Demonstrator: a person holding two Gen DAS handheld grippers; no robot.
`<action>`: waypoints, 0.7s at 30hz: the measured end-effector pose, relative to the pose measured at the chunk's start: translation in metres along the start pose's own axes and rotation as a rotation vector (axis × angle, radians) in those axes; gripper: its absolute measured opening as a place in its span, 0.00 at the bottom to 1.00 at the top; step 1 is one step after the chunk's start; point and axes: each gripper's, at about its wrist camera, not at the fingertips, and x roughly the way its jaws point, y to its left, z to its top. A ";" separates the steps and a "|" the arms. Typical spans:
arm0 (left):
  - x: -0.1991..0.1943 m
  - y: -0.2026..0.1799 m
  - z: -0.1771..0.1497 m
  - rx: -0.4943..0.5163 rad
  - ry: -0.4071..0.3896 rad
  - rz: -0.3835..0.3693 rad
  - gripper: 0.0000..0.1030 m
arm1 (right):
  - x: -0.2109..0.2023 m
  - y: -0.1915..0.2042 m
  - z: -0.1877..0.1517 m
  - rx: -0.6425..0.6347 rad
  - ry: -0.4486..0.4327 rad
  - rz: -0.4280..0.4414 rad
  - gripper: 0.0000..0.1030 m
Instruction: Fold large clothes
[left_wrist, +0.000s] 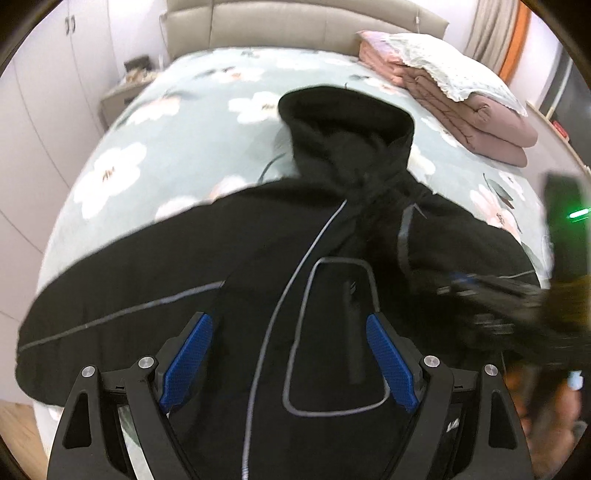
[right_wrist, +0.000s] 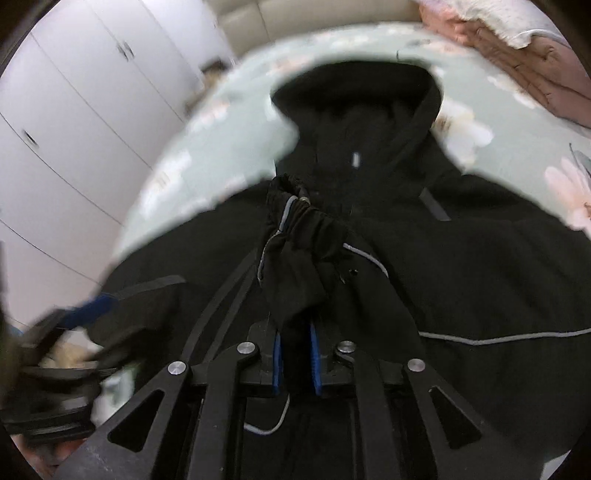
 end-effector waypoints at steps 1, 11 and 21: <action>0.003 0.002 -0.001 -0.003 0.010 -0.022 0.84 | 0.011 -0.002 -0.002 0.000 0.023 -0.012 0.21; 0.031 -0.024 0.023 0.033 0.067 -0.312 0.84 | -0.027 -0.027 -0.023 -0.029 0.020 0.052 0.66; 0.127 -0.057 0.033 -0.042 0.224 -0.290 0.23 | -0.054 -0.115 -0.031 0.102 0.024 -0.104 0.66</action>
